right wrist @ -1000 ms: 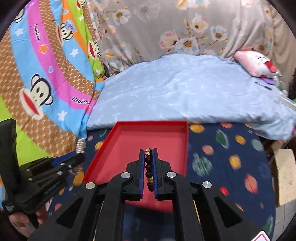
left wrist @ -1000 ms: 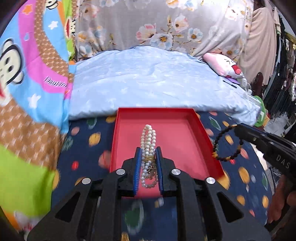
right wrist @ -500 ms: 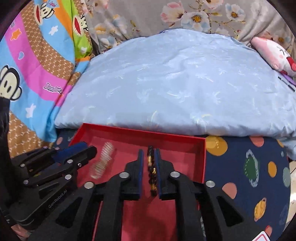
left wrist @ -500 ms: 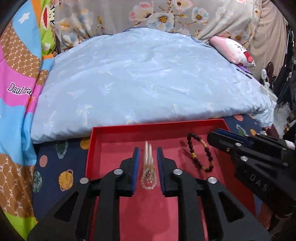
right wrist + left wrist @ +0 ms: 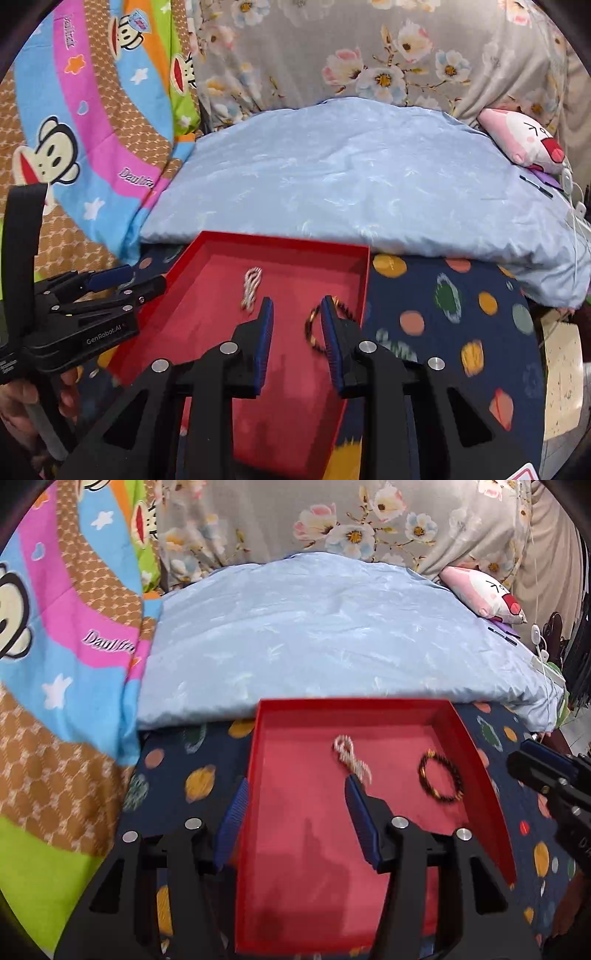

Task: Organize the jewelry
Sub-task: 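Carry both bracelets into the red tray and open both tools, then move both tools back from the tray to the remaining jewelry, then grasp the small gold chain with the left tool while the right tool grasps the gold bangle, then carry the gold chain and bangle into the red tray and release both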

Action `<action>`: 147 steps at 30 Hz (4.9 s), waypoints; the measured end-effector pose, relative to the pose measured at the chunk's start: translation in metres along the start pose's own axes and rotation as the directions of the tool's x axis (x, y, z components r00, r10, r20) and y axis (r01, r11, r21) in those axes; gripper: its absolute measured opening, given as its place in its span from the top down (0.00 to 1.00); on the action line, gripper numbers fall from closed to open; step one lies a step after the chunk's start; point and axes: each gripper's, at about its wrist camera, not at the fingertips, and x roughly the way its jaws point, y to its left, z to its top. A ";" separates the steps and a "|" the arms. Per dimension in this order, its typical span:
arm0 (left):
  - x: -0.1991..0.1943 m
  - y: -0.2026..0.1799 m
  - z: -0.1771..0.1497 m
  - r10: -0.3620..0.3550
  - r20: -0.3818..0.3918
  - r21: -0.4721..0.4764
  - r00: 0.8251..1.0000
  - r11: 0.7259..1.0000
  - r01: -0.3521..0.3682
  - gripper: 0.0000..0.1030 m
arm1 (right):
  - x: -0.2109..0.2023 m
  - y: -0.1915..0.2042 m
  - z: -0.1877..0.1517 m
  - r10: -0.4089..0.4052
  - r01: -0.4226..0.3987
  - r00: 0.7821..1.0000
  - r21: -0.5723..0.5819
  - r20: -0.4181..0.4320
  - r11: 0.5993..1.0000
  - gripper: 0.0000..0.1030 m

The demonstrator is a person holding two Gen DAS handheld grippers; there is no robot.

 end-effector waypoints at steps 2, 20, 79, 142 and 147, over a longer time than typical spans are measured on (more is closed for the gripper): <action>-0.022 0.004 -0.020 0.012 0.002 -0.004 1.000 1.000 -0.012 0.47 | -0.024 0.002 -0.014 0.011 -0.011 1.000 0.013 0.007 1.000 0.75; -0.129 0.011 -0.194 0.039 -0.087 -0.095 0.995 0.994 -0.047 0.42 | -0.135 0.032 -0.194 -0.029 0.039 0.991 0.074 -0.130 0.996 0.74; -0.107 0.028 -0.218 0.020 -0.124 -0.194 0.992 0.980 -0.044 0.32 | -0.125 0.068 -0.242 -0.025 0.029 0.990 0.028 -0.136 0.999 0.46; -0.157 -0.009 -0.065 -0.144 0.193 -0.029 0.971 0.988 0.152 0.97 | -0.124 0.039 -0.099 0.057 -0.060 0.995 0.029 0.081 0.998 0.46; -0.108 -0.014 -0.030 -0.138 0.169 -0.040 0.976 0.988 0.146 0.97 | -0.077 0.031 -0.058 0.058 -0.060 0.996 0.023 0.067 0.998 0.45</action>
